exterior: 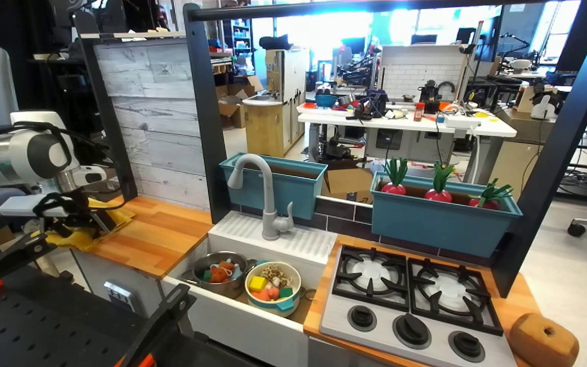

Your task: Pick up the plush toys from the counter and stove and put them in the pots, then wipe the counter with the towel

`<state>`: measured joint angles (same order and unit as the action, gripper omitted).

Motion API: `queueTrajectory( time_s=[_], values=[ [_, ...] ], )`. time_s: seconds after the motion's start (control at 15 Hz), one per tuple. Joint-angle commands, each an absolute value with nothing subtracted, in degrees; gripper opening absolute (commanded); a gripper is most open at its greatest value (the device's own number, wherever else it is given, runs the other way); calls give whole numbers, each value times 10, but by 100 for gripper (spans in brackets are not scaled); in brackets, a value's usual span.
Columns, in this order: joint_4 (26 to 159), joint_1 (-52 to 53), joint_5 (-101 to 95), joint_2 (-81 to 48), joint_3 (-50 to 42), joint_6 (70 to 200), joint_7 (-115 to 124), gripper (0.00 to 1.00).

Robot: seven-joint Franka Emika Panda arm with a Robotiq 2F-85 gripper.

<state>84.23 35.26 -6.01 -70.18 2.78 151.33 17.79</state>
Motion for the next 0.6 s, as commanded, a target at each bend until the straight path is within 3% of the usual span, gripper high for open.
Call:
queueTrajectory(
  time_s=[0.0, 0.27, 0.53],
  values=[
    [879, 316, -30, -669, 19, 1445, 190, 100],
    [944, 275, -36, -612, -22, 1374, 220, 100],
    [901, 254, -51, -635, -20, 1406, 208, 100]
  ],
)
